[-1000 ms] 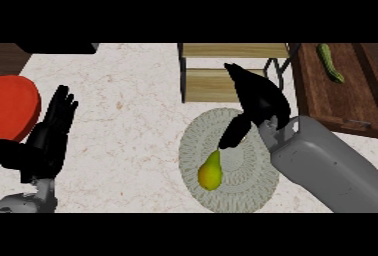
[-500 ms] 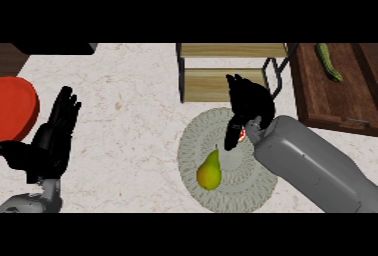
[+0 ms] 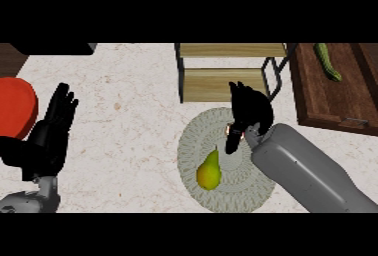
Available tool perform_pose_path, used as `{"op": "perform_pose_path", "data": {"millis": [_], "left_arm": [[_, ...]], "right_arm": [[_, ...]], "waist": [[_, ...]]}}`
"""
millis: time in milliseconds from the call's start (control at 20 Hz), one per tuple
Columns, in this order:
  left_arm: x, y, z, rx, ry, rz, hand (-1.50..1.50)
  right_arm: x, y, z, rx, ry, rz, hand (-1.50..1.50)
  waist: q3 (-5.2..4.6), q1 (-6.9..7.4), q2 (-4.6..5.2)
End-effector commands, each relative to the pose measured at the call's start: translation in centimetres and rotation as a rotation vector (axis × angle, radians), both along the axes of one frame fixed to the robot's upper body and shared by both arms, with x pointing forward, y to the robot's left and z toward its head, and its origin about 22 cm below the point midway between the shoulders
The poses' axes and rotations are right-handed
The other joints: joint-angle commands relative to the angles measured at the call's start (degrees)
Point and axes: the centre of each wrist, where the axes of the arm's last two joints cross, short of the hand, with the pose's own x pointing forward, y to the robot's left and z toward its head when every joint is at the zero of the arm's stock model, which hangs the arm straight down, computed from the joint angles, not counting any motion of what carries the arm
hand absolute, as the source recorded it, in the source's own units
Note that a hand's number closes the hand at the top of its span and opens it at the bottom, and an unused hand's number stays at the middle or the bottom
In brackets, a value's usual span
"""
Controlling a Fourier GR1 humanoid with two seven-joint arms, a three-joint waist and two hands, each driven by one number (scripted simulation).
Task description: Pick the cupcake from the placemat and place it in the tiered shelf
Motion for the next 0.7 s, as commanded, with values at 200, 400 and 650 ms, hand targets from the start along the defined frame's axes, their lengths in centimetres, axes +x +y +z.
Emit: {"op": "perform_pose_path", "data": {"millis": [200, 400, 650], "left_arm": [[0.0, -0.6, 0.0, -0.007, -0.009, -0.017, 0.0], [0.7, -1.3, -0.1, -0.028, -0.001, -0.007, 0.0], [-0.2, -0.7, -0.8, 0.008, 0.025, -0.004, 0.0]], "right_arm": [[0.3, -0.8, -2.8, -0.052, 0.063, -0.068, -1.5], [-0.8, -1.3, -3.6, -0.033, 0.031, -0.049, -1.5], [-0.9, -0.4, -6.1, -0.002, 0.01, -0.047, -1.5]], "waist": [[0.01, 0.03, 0.04], [0.01, -0.16, 0.02], [0.02, 0.02, 0.06]]}}
